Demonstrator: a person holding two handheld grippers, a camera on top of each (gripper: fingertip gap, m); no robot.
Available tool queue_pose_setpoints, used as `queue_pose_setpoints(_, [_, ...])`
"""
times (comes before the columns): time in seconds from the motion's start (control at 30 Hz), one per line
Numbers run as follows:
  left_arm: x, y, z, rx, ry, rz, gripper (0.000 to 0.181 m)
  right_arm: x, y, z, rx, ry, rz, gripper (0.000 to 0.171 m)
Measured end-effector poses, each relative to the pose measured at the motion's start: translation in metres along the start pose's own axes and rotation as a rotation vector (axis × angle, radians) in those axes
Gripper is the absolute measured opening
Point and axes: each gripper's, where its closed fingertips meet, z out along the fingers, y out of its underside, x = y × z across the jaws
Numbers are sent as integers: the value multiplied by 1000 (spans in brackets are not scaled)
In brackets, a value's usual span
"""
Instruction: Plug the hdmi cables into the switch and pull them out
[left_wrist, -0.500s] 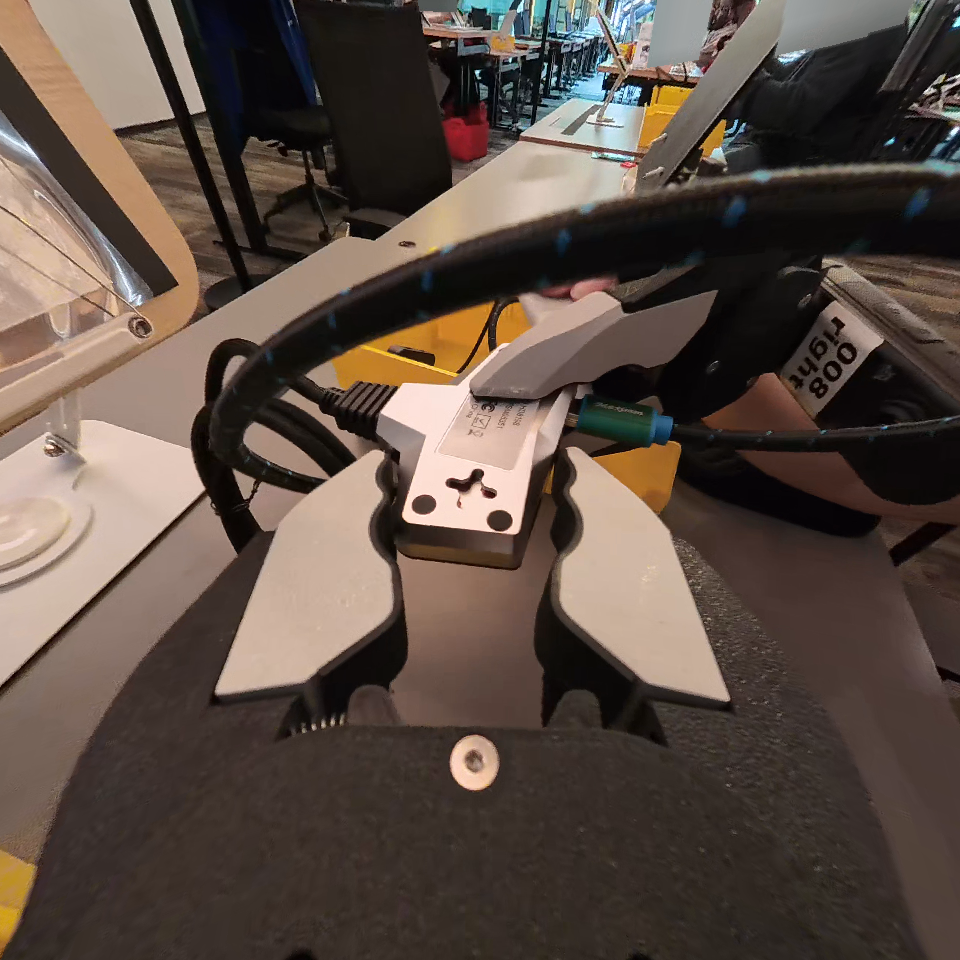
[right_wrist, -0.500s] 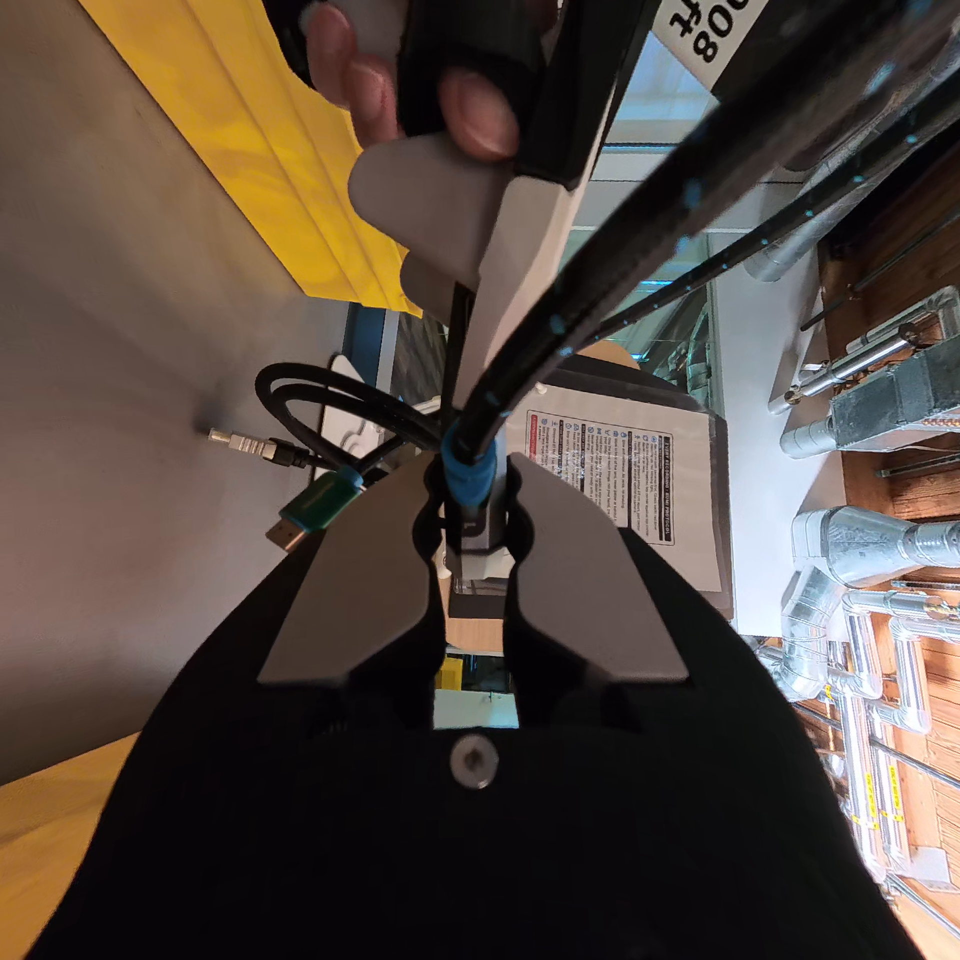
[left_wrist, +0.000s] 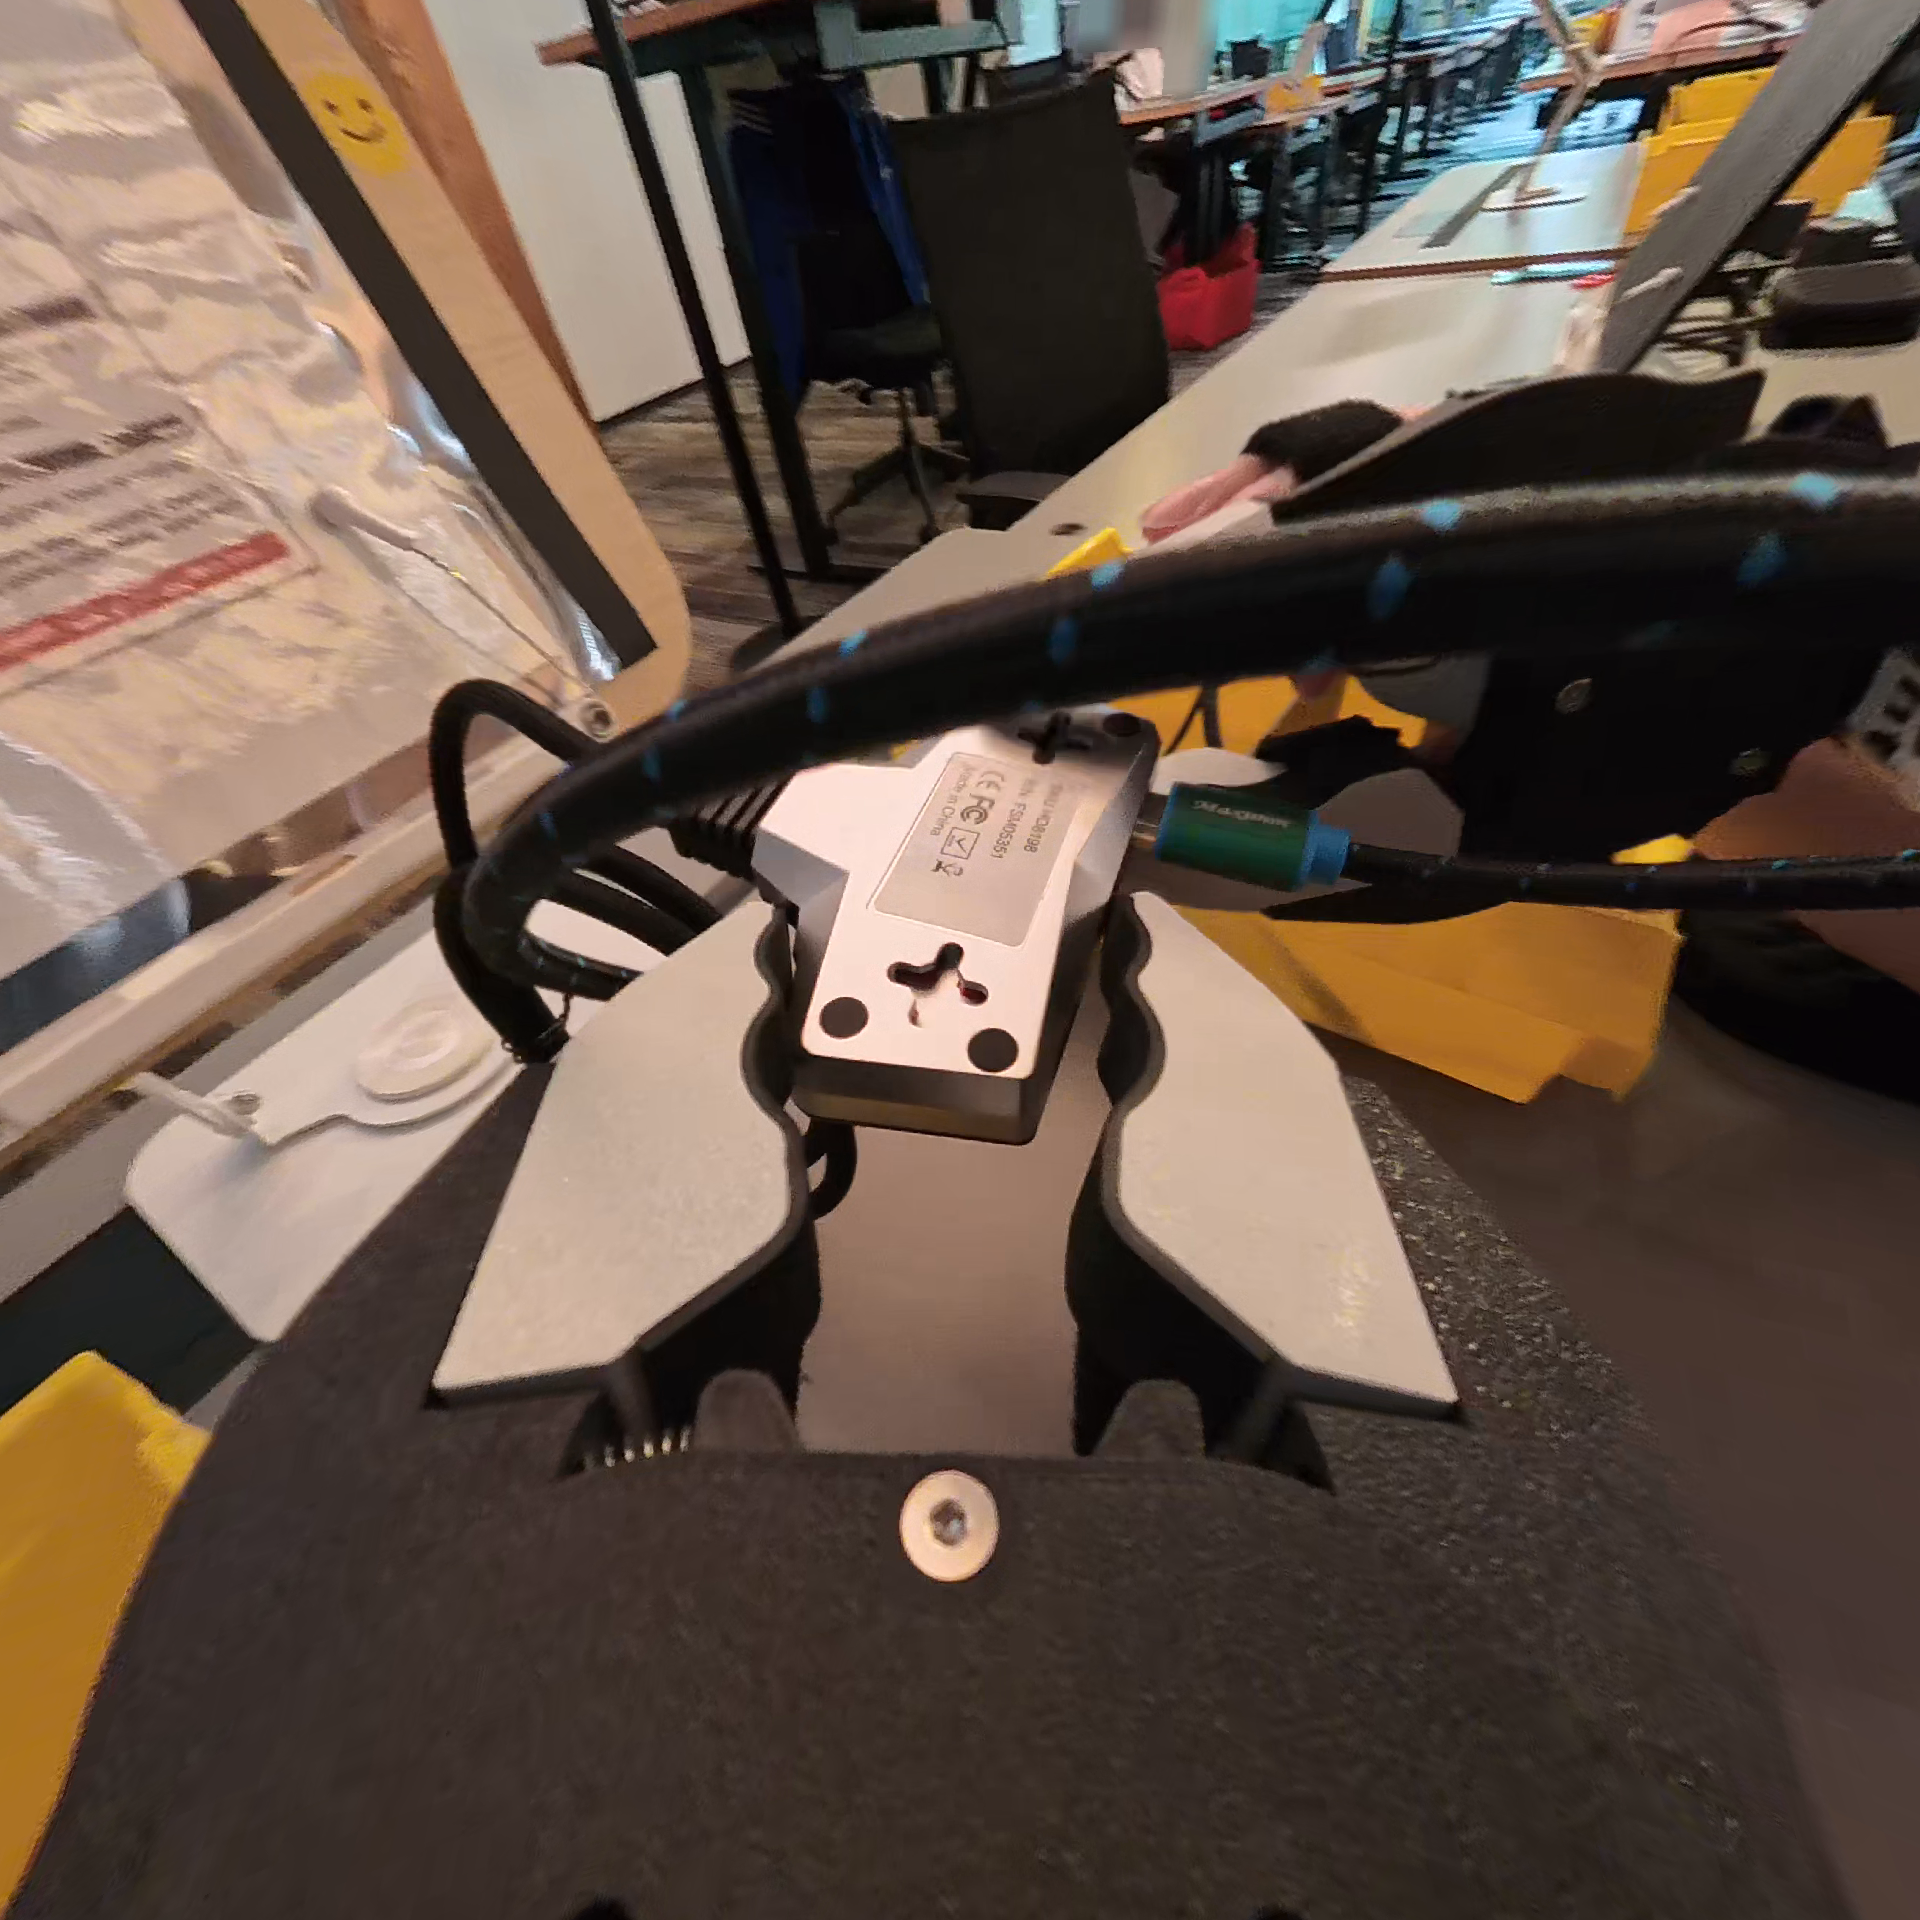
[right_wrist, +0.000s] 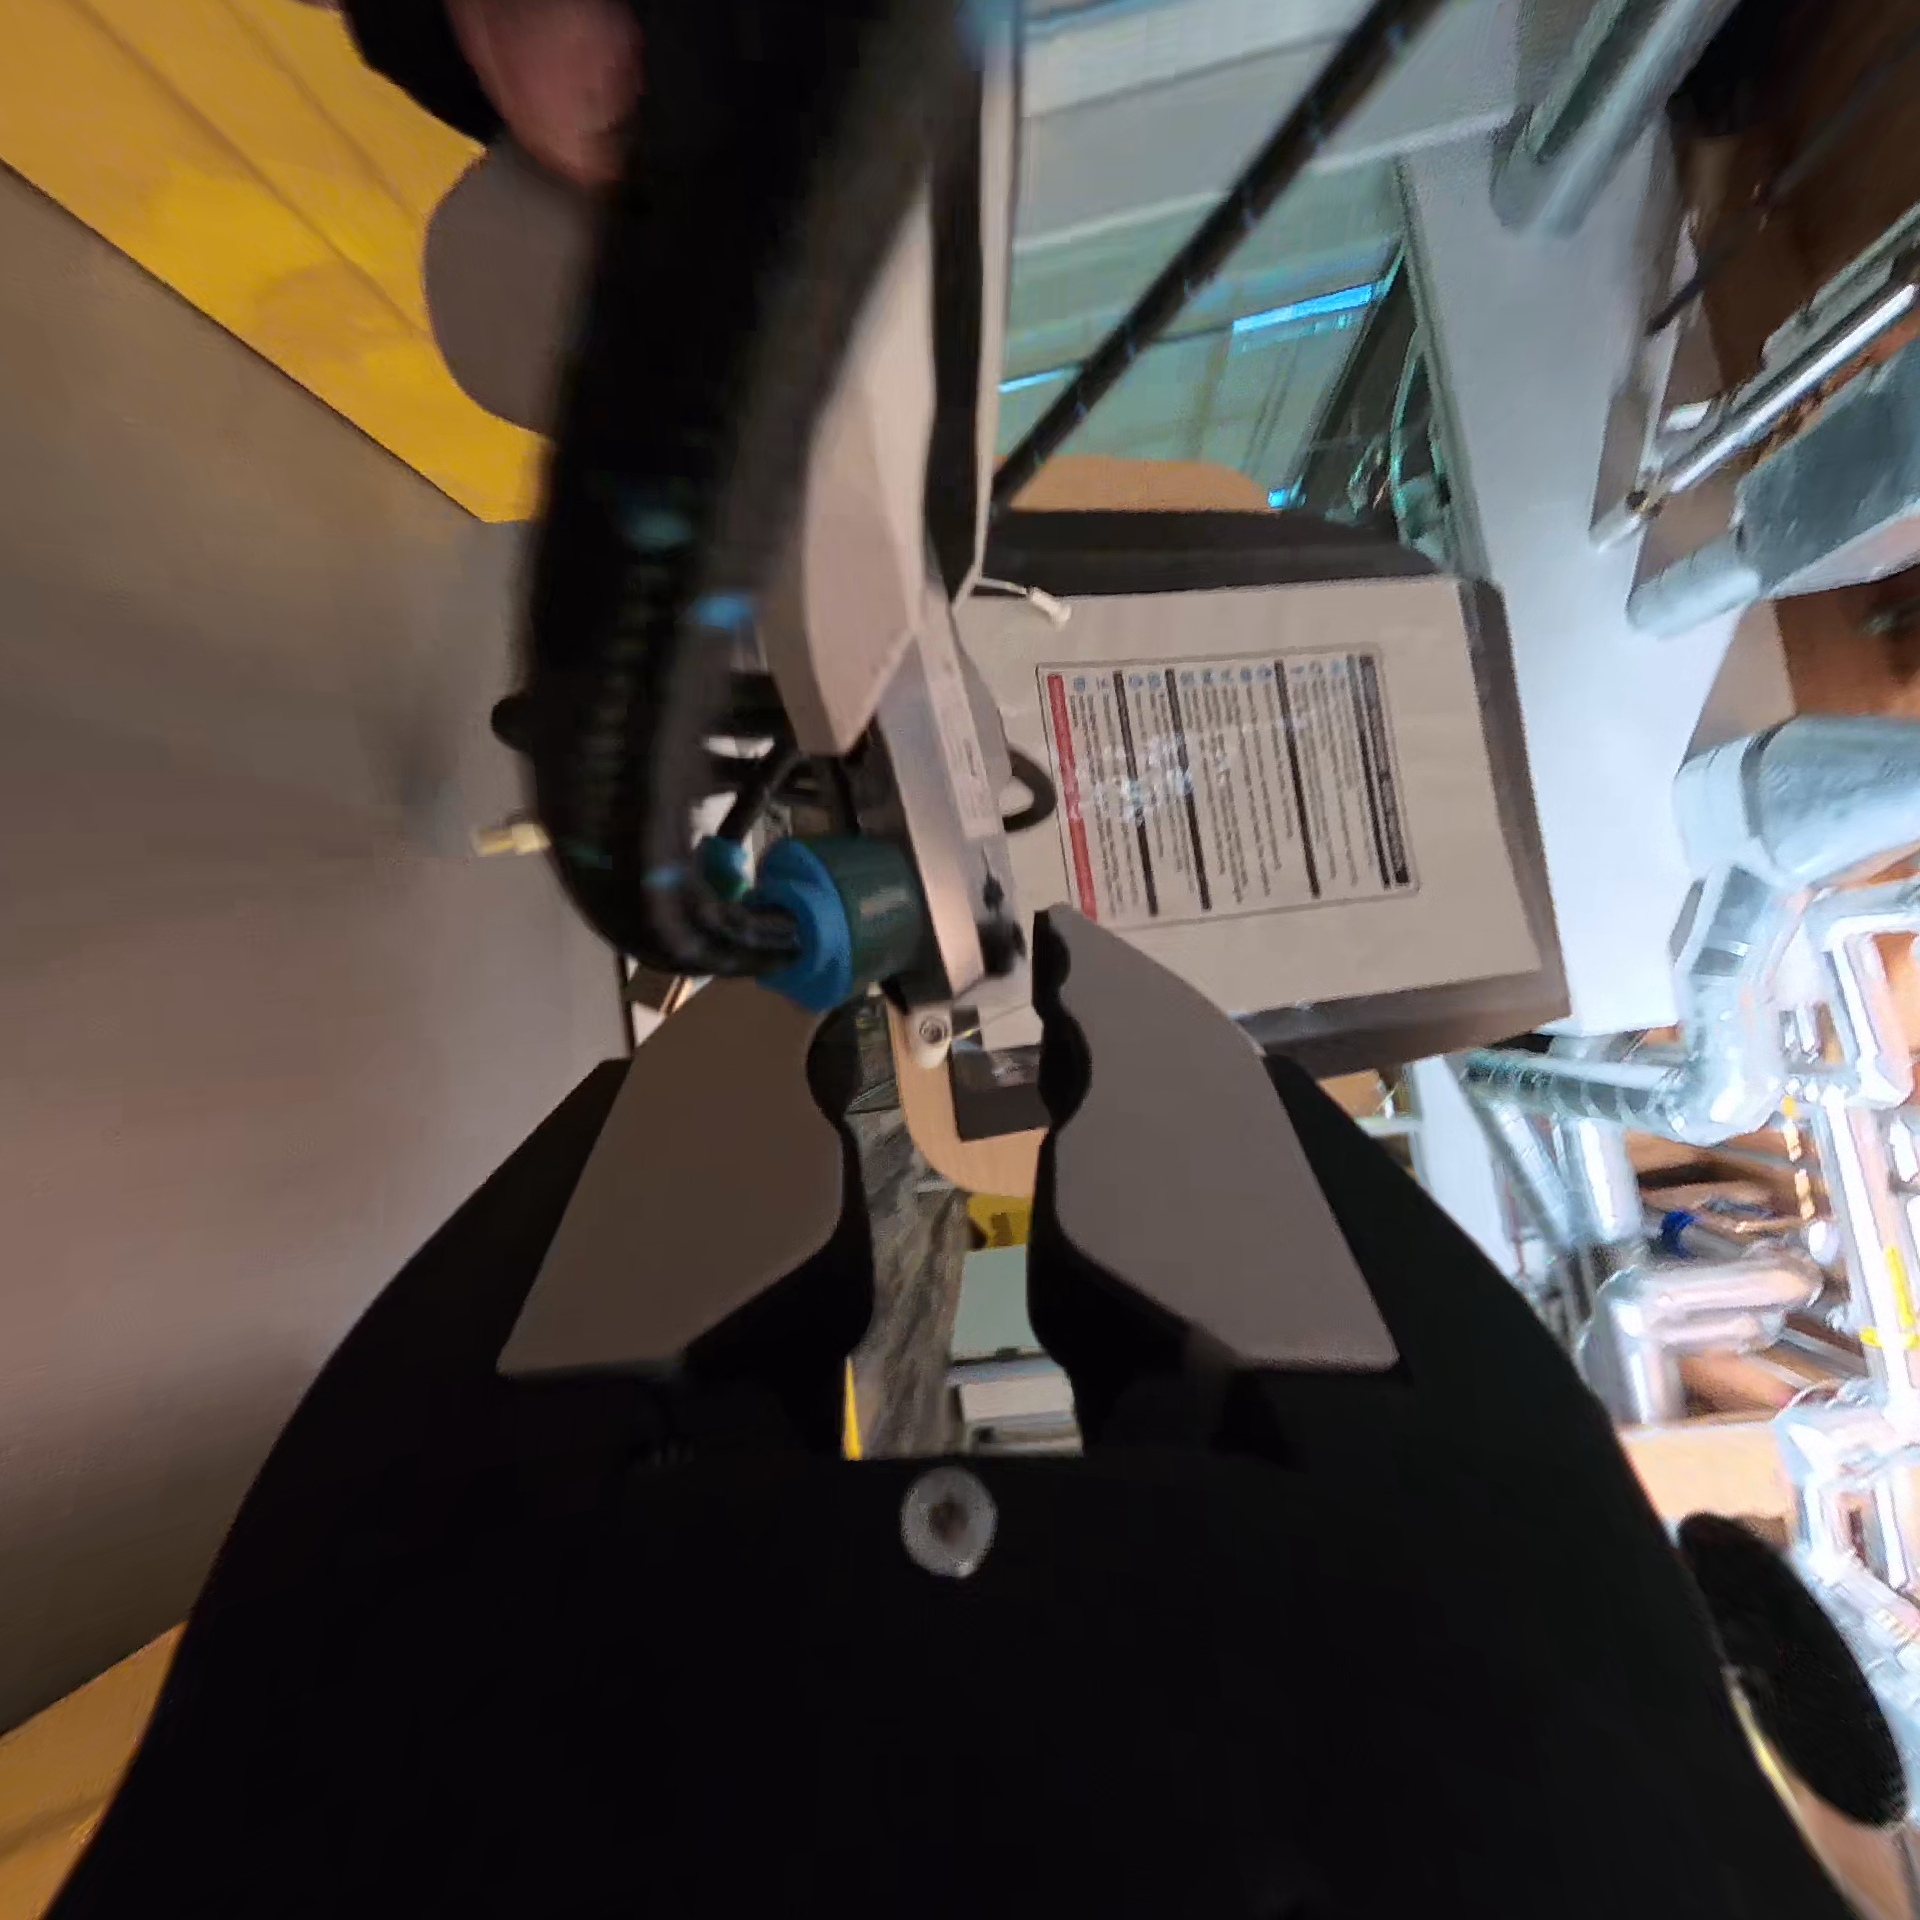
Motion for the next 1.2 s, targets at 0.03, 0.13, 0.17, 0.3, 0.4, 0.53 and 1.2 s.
queue_pose_setpoints(0.03, [-4,-1,-1,11,-31,1,57,2,5,0,-17,-6,33,31])
queue_pose_setpoints(0.13, [-13,-4,-4,33,-93,-19,57,4,23,-2,-98,-62,130,32])
queue_pose_setpoints(0.17, [-16,-6,-6,35,-111,-25,57,3,28,-5,-119,-96,162,32])
queue_pose_setpoints(0.3, [-15,-13,-12,39,-152,-24,57,23,47,-23,-211,-88,440,34])
queue_pose_setpoints(0.4, [-10,-19,-11,62,-189,-26,57,43,33,-50,-165,-7,824,41])
queue_pose_setpoints(0.53, [-1,-20,-6,91,-195,-63,57,35,23,-109,-258,198,883,48])
queue_pose_setpoints(1.2, [46,28,4,21,-84,-10,57,-47,-8,-72,-375,418,1099,31])
